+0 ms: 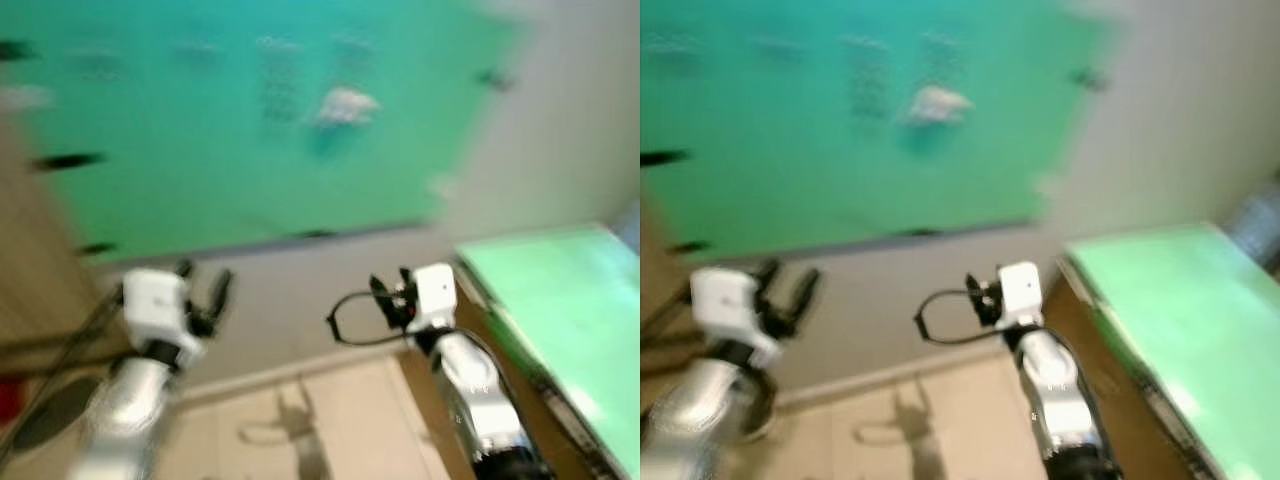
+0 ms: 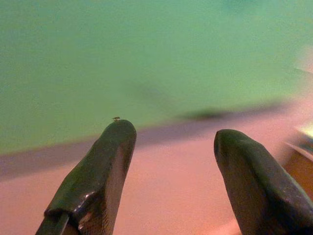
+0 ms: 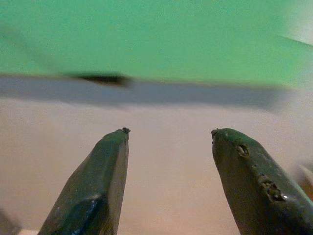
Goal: Hang keys on a hook
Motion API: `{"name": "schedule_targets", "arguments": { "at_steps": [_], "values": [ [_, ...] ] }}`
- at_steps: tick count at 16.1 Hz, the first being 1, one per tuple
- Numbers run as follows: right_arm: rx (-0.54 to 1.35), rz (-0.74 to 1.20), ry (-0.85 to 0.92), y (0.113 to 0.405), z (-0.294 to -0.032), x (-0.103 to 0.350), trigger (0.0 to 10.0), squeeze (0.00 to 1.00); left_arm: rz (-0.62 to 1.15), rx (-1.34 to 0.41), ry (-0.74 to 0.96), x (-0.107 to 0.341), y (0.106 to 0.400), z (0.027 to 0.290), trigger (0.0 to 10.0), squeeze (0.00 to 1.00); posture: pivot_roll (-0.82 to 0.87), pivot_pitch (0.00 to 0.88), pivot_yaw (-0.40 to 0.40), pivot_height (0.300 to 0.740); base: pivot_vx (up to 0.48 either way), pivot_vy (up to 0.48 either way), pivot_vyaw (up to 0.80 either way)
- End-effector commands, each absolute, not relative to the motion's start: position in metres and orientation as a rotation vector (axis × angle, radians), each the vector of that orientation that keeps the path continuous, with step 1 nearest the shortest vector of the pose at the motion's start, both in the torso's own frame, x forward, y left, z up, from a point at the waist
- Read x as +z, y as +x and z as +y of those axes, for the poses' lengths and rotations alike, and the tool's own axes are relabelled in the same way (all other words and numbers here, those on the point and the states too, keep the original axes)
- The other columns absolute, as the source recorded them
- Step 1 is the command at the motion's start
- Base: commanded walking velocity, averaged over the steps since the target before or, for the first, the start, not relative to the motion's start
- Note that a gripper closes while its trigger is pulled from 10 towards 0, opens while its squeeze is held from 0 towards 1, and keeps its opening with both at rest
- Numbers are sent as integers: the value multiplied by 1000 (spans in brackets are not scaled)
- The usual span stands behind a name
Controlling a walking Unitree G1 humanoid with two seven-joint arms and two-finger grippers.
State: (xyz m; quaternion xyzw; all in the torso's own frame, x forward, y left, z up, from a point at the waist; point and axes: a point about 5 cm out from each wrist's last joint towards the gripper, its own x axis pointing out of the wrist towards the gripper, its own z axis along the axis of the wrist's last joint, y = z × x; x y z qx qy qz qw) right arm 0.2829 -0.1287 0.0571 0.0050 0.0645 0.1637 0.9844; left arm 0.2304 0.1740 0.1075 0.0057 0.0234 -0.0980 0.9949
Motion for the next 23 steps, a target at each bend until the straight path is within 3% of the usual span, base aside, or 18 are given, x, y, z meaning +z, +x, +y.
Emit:
{"name": "schedule_targets", "arguments": {
  "at_steps": [1,8,23],
  "values": [
    [309,123,28,284,-132,59,10000,0,39,-224,42,107,231,170,10000,0,78,0,-60,740,0,-480,-775],
    [245,112,46,287,-134,58,10000,0,39,-247,115,106,268,172,10000,0,57,0,-30,740,0,0,-753],
    [197,96,53,280,-141,55,10000,0,12,-291,119,105,289,158,10000,0,-16,0,19,740,0,0,-744]
  ]
}}
